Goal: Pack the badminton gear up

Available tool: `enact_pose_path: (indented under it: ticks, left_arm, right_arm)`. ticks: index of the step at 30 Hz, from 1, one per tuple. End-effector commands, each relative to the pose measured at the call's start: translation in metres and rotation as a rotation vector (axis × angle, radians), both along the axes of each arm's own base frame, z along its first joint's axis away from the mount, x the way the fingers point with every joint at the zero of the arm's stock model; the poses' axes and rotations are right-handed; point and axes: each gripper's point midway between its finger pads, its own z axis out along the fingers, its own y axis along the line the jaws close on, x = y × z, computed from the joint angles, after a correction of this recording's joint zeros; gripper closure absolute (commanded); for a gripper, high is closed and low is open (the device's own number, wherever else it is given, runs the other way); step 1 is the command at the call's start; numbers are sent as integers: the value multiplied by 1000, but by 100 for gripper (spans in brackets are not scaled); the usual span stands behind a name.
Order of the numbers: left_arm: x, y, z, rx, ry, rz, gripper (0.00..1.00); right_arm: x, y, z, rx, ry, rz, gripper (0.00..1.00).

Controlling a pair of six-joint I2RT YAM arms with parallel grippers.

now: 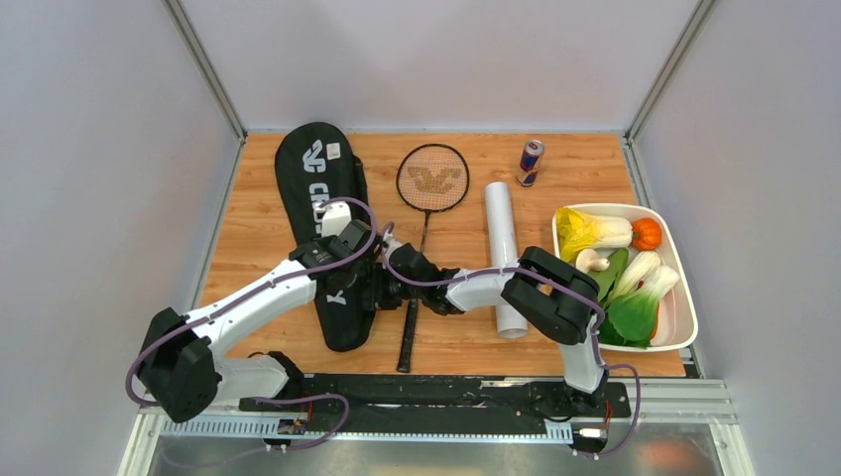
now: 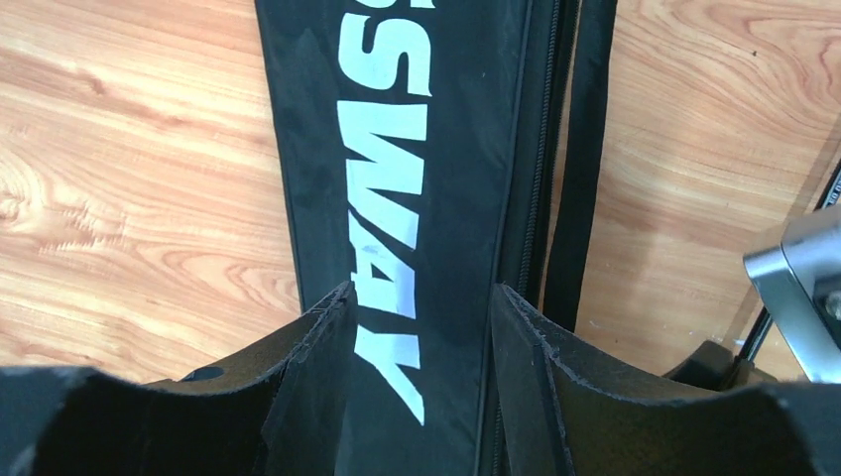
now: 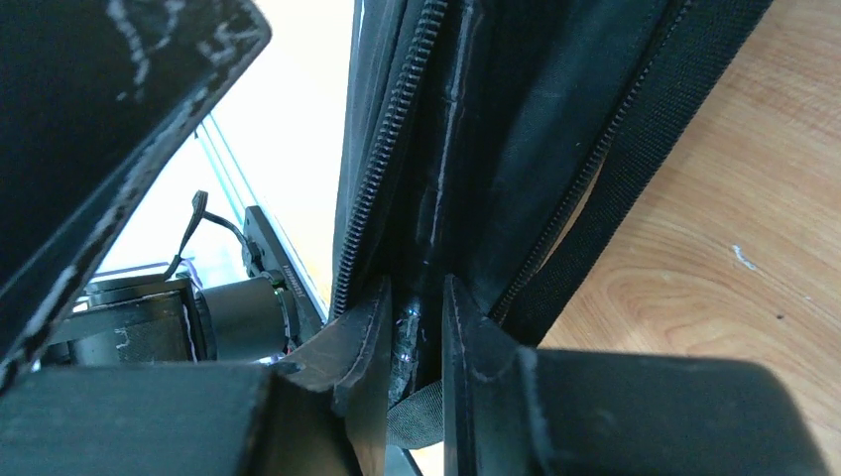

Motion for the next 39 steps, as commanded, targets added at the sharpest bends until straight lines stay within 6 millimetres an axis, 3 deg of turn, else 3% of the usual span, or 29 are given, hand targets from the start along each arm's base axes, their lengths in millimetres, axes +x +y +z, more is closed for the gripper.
enact_pose_path:
  ticks: [1, 6, 12, 19, 21, 23, 24, 27, 31, 39]
  left_arm:
    - [22, -10, 6, -23, -26, -22, 40]
    - [34, -25, -7, -76, -35, -79, 39]
    - [33, -24, -24, -151, -27, -98, 37]
    - [32, -17, -45, -114, 34, -91, 37]
    - [31, -15, -47, -97, 42, -84, 44]
    - [32, -12, -45, -86, 36, -76, 59]
    - [31, -10, -45, -83, 35, -72, 73]
    - [30, -7, -42, -76, 27, -65, 97]
    - [27, -7, -39, -92, 23, -64, 100]
    - [16, -13, -25, -187, -21, -98, 100]
  right_arm:
    - [7, 13, 31, 121, -61, -30, 97]
    - [9, 8, 28, 114, -64, -51, 97]
    - [6, 10, 23, 132, -46, -35, 97]
    - [5, 8, 15, 122, -31, -41, 97]
    - [5, 7, 16, 123, -36, -39, 96]
    - [4, 6, 22, 124, -43, -41, 95]
    - [5, 4, 25, 114, -45, -50, 92]
    - [12, -5, 32, 59, -67, -86, 78]
    - [18, -25, 35, -5, -80, -117, 62]
    - [38, -85, 44, -91, -146, -235, 54]
